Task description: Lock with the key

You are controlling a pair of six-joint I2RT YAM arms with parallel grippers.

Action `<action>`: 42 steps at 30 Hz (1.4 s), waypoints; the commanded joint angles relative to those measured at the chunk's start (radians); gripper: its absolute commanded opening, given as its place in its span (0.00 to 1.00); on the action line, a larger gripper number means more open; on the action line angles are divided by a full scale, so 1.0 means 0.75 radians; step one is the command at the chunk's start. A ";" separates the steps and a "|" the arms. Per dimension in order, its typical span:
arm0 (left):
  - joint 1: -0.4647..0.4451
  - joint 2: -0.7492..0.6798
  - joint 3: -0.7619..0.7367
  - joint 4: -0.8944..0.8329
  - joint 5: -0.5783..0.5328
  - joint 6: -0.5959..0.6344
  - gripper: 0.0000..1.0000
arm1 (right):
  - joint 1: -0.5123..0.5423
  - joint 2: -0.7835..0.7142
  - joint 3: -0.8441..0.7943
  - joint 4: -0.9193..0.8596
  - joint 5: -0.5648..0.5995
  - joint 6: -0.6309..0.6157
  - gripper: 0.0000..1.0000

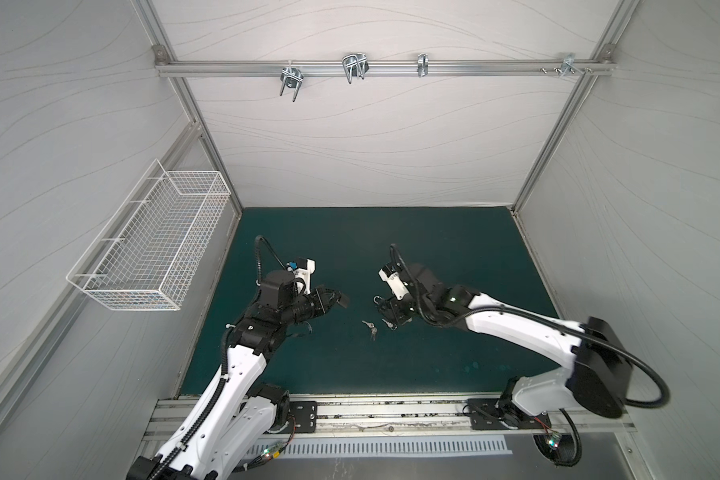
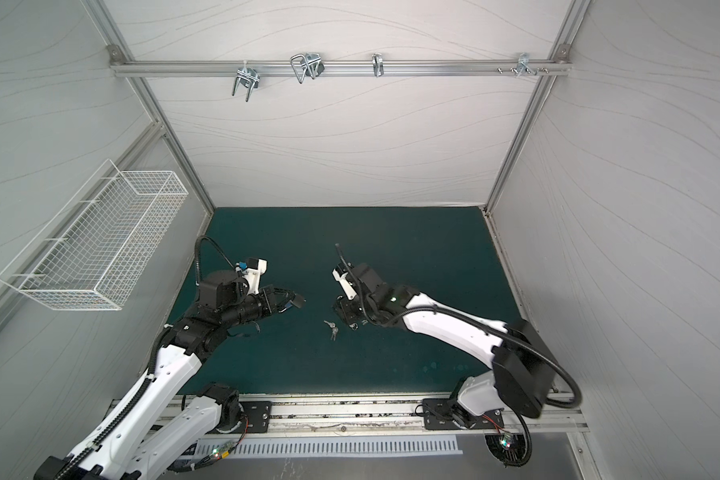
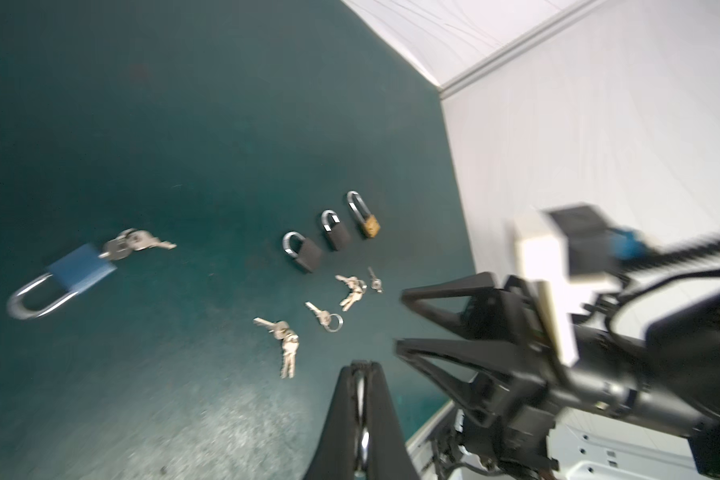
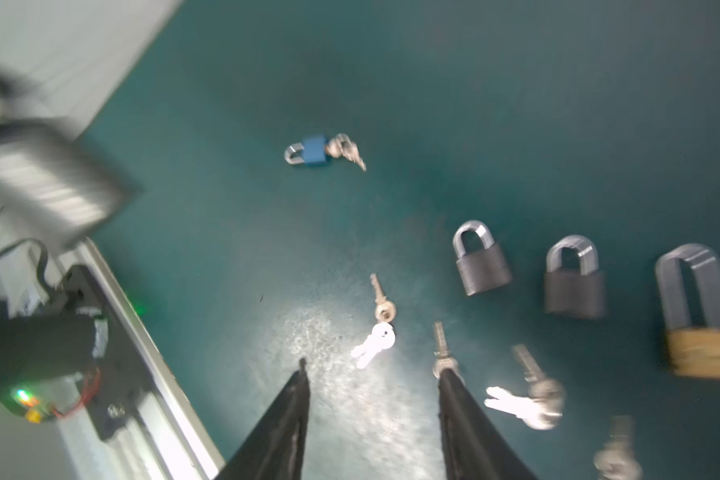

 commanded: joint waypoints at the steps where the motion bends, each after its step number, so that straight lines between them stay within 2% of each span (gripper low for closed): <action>1: -0.024 0.031 0.071 0.253 0.166 -0.050 0.00 | -0.007 -0.199 -0.140 0.148 0.123 -0.187 0.70; 5: -0.144 0.087 0.130 0.309 0.153 -0.047 0.00 | -0.013 -0.422 -0.221 0.202 0.179 -0.368 0.92; 6: -0.179 0.106 0.138 0.330 0.147 -0.052 0.00 | -0.013 -0.463 -0.221 0.178 0.152 -0.435 0.98; 11: -0.340 0.190 0.162 0.495 0.118 -0.107 0.00 | -0.012 -0.599 -0.249 0.195 0.001 -0.659 0.99; 15: -0.431 0.216 0.177 0.545 0.034 -0.131 0.00 | -0.007 -0.630 -0.245 0.232 -0.058 -0.685 0.99; 19: -0.448 0.211 0.163 0.591 -0.005 -0.144 0.00 | 0.004 -0.603 -0.246 0.288 -0.094 -0.668 0.99; 21: -0.451 0.215 0.164 0.593 -0.011 -0.146 0.00 | 0.036 -0.556 -0.225 0.291 -0.065 -0.654 0.99; 26: -0.464 0.227 0.175 0.587 -0.006 -0.143 0.00 | 0.153 -0.446 -0.182 0.319 0.165 -0.681 0.92; 36: -0.471 0.223 0.165 0.583 -0.009 -0.140 0.00 | 0.156 -0.374 -0.143 0.378 0.202 -0.674 0.74; 42: -0.473 0.228 0.164 0.585 -0.012 -0.133 0.00 | 0.156 -0.357 -0.138 0.391 0.158 -0.662 0.56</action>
